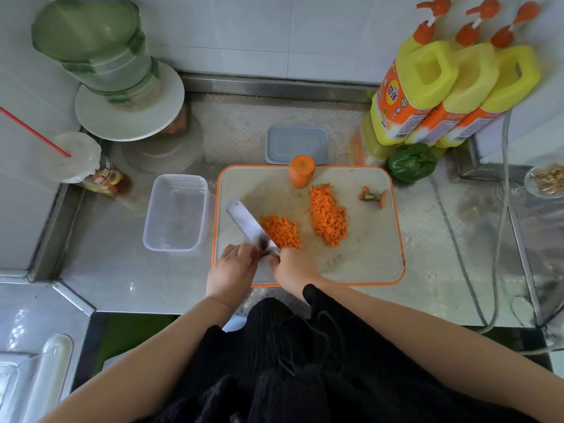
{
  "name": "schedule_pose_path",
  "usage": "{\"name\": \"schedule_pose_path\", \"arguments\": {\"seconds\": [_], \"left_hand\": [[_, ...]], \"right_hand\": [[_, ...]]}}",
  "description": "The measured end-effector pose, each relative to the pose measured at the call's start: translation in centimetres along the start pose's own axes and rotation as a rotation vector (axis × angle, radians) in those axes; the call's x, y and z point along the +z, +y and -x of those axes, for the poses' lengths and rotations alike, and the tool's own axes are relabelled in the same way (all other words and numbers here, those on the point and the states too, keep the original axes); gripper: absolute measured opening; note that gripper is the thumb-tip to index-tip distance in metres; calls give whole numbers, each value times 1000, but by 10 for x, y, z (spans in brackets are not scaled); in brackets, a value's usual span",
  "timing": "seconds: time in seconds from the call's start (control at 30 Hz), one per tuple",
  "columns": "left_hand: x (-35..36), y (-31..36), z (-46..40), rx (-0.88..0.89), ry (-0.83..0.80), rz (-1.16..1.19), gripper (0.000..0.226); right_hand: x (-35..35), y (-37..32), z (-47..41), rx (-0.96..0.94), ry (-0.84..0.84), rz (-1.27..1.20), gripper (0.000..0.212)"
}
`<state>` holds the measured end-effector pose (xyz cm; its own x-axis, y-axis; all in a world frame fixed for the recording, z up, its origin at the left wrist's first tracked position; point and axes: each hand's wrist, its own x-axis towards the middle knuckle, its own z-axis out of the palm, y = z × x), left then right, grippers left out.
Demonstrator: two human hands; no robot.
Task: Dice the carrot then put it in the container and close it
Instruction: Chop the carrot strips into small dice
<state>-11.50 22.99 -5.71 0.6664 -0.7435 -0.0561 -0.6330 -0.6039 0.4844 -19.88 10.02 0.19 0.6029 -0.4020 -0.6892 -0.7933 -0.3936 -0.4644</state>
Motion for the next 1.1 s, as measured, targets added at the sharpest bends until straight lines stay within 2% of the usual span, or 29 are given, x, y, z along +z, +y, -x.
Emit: {"name": "schedule_pose_path", "arguments": {"seconds": [0.07,0.1,0.17,0.27,0.47,0.5,0.57,0.63,0.7,0.87,0.97,1.07,1.1], "left_hand": [[-3,8,-2,-65,41,87,7],[-4,10,-2,-3,85,88,14],[-4,13,-3,230,167,-23,39],[-1,17,-11,470,92,-267,66],[1,9,-7,513,-43,-448,83],[-1,9,-7,524,-38,-443,82],[-3,12,-8,531,33,-347,64],[-6,19,-16,512,116,-205,43],[-12,30,-27,475,160,-102,36],[-25,55,-48,238,66,-28,6],[-34,62,-55,110,12,8,6],[-41,56,-55,12,138,90,6],[-42,52,-53,-11,200,127,15]], "right_hand": [[-6,7,-1,46,30,-146,30],[-10,10,0,72,44,-207,32],[-16,14,5,93,53,-295,34],[-24,16,16,90,69,-425,36],[-51,26,29,83,195,-564,51],[-55,28,31,74,208,-583,52],[-58,32,33,54,227,-599,49],[-58,37,31,41,244,-580,45],[-57,43,27,30,260,-521,40],[-60,56,23,24,288,-371,36],[-59,62,21,16,270,-368,32],[-58,64,19,-13,218,-339,36],[-57,62,20,-41,184,-285,38]]}}
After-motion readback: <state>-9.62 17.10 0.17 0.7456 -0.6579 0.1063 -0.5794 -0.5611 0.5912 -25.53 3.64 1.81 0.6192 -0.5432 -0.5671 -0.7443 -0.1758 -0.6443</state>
